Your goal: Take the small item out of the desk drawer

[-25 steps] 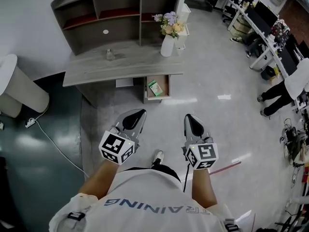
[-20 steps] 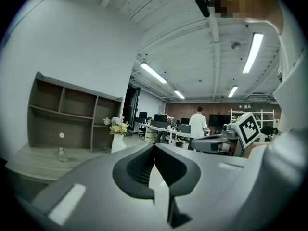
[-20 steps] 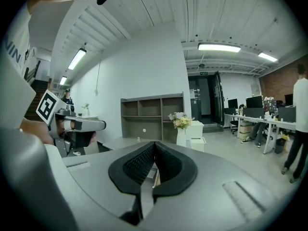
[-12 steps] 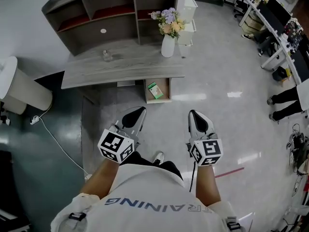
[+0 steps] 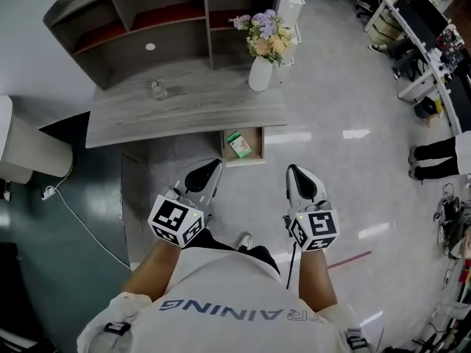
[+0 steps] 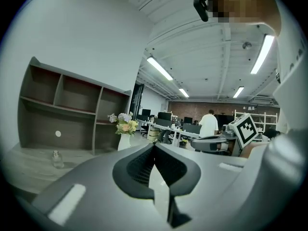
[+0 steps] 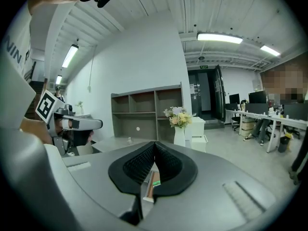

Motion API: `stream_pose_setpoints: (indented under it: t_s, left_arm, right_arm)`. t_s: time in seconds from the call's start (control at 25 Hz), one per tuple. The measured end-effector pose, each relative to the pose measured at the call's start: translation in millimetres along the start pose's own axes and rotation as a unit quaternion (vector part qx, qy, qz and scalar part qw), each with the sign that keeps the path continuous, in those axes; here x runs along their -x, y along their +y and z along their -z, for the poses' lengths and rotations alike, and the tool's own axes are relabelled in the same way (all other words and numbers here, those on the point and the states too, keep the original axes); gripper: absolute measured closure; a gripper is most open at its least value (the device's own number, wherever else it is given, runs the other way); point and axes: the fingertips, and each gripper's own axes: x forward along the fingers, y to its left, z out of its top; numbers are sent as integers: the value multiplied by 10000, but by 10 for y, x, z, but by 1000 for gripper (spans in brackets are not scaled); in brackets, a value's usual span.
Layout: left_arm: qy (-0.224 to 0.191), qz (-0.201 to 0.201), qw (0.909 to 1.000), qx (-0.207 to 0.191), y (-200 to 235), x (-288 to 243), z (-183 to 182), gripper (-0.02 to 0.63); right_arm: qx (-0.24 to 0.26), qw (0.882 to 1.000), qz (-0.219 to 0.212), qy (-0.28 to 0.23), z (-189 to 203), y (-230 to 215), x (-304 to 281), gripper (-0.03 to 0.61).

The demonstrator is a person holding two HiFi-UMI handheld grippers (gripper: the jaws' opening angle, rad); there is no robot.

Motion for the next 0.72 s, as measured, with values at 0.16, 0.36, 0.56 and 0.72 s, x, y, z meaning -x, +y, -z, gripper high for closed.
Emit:
stream_pose_setpoints:
  t_s: [0.16,0.36,0.56,0.72]
  left_arm:
    - [-4,266,9996,-73,478,-167,-130,615]
    - [118,626,9978,-167,1000,-324,-191,615]
    - [15,738,9971,-208,1221,-427,-287,615]
    - [5,686,9975,-190,1181,-458,-315,615]
  right_arm:
    - [52,9997,232,-39,-168,143,-407,560]
    - [-81,9979,624,-160,-377,295,-829,560]
    - [40,9971,751,-107,-455,348,-1014,560]
    - [55,9970,746,-219,-561,252,-1006,560]
